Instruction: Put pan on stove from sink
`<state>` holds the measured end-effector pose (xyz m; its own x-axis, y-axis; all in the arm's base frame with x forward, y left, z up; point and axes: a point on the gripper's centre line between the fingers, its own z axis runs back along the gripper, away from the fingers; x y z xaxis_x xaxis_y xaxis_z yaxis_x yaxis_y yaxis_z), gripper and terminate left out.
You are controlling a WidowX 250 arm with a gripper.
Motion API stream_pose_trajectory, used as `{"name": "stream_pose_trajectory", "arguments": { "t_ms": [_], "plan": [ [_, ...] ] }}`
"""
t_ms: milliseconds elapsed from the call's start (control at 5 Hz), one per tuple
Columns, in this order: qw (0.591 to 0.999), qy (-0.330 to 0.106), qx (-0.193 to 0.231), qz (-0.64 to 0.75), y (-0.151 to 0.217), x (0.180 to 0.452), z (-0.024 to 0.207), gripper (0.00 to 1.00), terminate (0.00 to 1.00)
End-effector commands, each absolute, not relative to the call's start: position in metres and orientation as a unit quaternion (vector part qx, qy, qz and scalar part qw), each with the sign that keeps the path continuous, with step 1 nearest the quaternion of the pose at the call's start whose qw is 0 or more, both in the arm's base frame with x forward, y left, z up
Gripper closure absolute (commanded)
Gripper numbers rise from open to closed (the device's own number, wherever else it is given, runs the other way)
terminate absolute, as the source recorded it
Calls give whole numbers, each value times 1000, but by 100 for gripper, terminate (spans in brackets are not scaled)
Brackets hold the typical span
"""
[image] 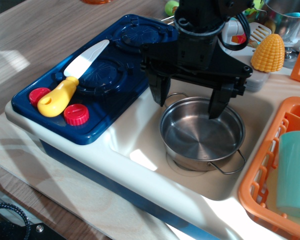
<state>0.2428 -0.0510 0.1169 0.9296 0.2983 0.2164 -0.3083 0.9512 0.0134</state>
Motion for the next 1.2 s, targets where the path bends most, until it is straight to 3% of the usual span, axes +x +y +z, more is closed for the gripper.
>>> {"name": "stream_pose_trajectory", "arguments": {
  "t_ms": [0, 400, 1000],
  "plan": [
    [969, -125, 12, 213, -54, 233, 114, 0, 0],
    [957, -132, 2, 258, -50, 220, 93, 0, 0],
    [955, -143, -11, 260, -44, 226, 60, 0, 0]
  ]
}}
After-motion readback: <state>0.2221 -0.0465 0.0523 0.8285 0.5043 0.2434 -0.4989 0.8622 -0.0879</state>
